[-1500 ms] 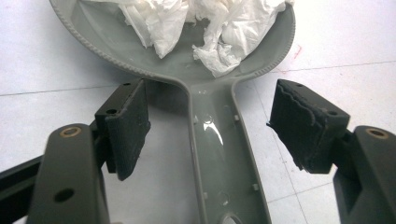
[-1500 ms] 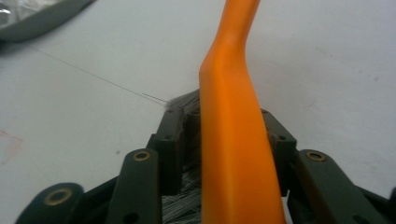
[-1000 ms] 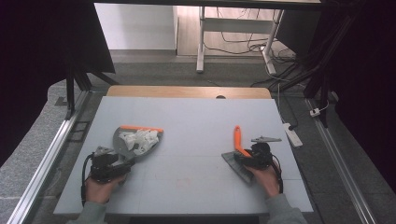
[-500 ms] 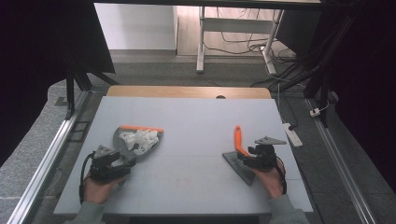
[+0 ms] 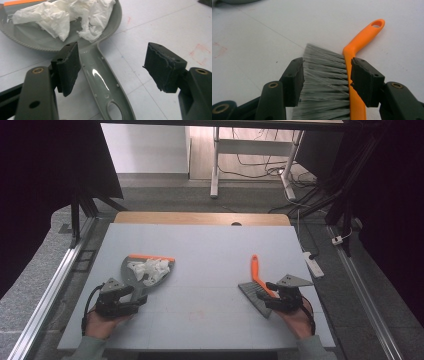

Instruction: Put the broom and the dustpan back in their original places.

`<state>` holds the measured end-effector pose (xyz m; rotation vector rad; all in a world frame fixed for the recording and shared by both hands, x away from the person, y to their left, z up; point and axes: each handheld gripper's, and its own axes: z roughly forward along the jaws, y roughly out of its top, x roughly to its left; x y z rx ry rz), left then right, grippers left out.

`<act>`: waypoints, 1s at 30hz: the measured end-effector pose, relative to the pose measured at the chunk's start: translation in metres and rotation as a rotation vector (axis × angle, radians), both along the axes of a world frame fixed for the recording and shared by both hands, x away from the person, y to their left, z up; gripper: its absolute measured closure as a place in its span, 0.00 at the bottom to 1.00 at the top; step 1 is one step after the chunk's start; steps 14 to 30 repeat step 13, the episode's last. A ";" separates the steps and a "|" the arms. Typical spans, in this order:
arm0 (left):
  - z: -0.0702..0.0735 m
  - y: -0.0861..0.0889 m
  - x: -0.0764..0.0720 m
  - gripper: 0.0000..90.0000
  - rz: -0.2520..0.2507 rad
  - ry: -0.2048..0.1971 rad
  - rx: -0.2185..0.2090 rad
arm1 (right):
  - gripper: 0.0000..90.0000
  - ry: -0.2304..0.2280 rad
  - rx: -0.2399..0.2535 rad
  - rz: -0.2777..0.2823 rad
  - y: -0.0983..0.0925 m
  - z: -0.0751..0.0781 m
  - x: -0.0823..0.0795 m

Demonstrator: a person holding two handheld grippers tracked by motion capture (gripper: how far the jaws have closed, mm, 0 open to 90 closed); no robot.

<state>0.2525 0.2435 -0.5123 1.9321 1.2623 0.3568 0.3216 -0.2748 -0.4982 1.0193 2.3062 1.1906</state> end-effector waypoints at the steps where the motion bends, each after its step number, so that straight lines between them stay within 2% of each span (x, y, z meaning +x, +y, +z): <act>1: 0.000 0.000 0.000 0.32 -0.006 0.000 0.000 | 0.49 -0.004 0.000 0.006 -0.001 0.000 -0.001; 8: 0.000 0.002 0.001 0.32 -0.015 0.004 0.001 | 0.49 -0.018 -0.016 0.042 -0.003 -0.002 -0.005; 30: 0.000 0.001 0.001 0.32 -0.011 0.003 -0.002 | 0.49 -0.023 -0.008 0.044 -0.003 -0.002 -0.005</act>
